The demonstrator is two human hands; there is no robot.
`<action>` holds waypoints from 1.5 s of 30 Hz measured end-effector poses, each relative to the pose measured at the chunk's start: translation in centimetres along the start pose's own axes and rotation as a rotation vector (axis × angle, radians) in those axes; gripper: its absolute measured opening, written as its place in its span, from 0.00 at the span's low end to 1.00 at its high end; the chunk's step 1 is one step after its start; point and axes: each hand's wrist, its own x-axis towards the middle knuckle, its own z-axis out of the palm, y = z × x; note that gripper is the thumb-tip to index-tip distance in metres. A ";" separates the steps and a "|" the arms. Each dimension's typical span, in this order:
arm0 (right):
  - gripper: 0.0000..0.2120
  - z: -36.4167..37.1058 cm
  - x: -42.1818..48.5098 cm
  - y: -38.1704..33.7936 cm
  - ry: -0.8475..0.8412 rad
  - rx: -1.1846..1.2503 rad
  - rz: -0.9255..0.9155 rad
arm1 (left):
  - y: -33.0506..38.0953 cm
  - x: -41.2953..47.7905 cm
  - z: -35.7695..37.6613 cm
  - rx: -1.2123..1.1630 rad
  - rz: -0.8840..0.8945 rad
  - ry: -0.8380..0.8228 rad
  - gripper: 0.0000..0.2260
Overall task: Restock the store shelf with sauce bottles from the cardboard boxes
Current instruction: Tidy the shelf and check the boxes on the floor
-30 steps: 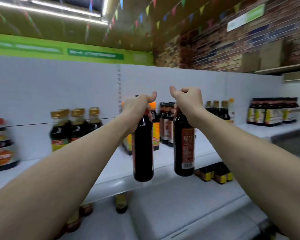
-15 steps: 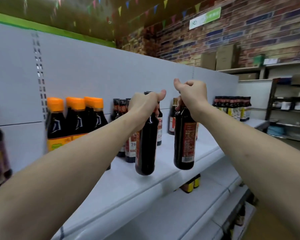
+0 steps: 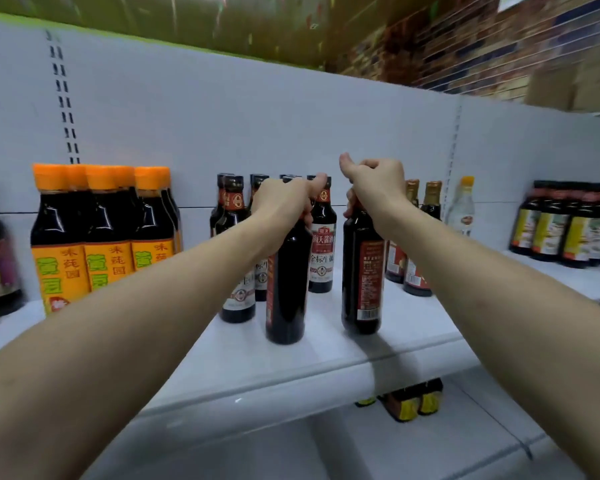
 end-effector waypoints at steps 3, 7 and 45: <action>0.18 -0.5 1.4 1.7 -0.074 0.012 -0.003 | 0.2 -0.2 1.3 0.018 -0.032 0.099 0.22; 0.18 -1.2 2.5 3.2 -0.165 0.077 0.009 | 0.1 -0.5 2.0 0.015 -0.057 0.227 0.24; 0.11 2.3 1.3 6.3 -0.125 -0.500 -0.577 | -0.4 -0.8 -1.7 0.933 0.507 0.439 0.13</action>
